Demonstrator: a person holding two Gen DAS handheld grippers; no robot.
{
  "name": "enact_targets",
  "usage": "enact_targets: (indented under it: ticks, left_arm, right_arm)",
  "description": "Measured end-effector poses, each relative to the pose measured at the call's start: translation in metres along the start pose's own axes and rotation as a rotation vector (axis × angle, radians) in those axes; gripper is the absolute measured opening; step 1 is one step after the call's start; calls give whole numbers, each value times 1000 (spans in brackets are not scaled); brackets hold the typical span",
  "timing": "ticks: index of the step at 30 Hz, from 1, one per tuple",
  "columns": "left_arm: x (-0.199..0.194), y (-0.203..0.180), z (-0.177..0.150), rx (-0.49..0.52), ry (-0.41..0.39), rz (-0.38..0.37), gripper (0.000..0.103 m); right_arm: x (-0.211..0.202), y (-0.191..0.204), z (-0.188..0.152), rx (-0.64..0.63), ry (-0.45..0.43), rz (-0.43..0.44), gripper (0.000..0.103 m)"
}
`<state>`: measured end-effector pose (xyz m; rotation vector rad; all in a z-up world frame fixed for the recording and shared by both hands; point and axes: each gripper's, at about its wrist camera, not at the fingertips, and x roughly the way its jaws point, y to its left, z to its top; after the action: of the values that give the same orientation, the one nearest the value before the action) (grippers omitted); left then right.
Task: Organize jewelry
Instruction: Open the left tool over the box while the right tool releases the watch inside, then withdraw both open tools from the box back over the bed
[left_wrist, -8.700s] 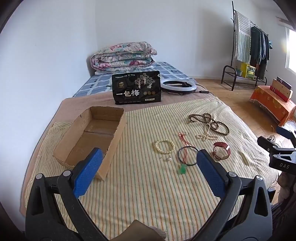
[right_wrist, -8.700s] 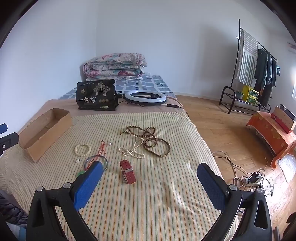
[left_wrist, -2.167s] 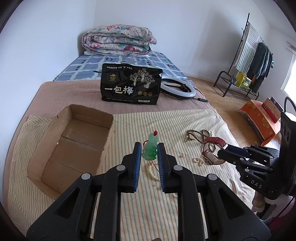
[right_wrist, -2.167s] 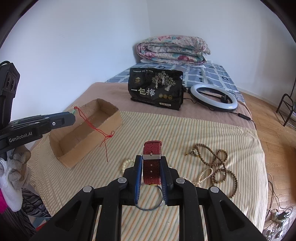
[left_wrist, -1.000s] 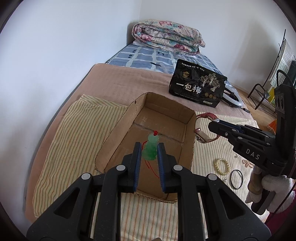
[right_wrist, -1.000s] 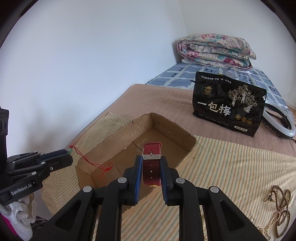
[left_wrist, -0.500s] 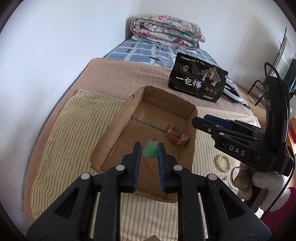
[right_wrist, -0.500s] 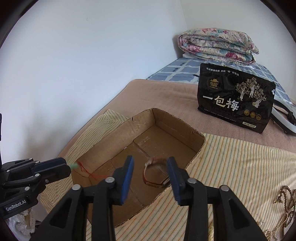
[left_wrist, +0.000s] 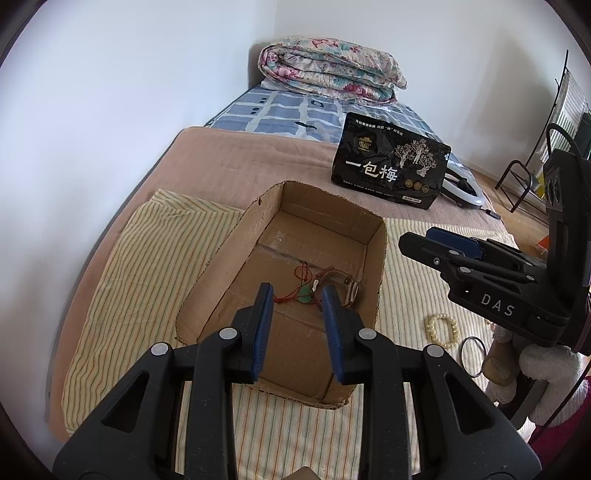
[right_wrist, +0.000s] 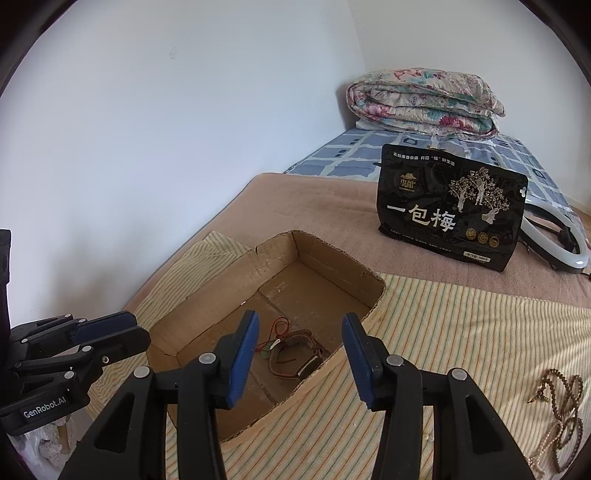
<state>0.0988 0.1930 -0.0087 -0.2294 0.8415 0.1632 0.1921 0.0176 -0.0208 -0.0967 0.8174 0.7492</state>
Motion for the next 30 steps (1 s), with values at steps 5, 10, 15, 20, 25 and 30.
enact_targets:
  ticks: [5,10,15,20,25,30]
  left_arm:
    - [-2,-14,1,23,-13,-8,26]
    - [-6,-32,2,44,-39,-20,27]
    - [-8,-56,4,83,-64,-42,27]
    - [-5,-79,2,114,-60,-76,45]
    - [0,-105,-5,165,-40,-104,48]
    - [12,-132,-14,213,4,-133,48]
  right_arm:
    - [-15,-12,-3,7,-13,-30,60]
    - [-38,-31,-7,20,-49,-104,75]
    - [-67,-56,-11,67,-103,-160,91]
    - [-92,-83,-19,114,-134,-205,98]
    - [-115,-107,-28,141,-148,-239,103]
    - [-132,-127,-45,140,-112,-252,103]
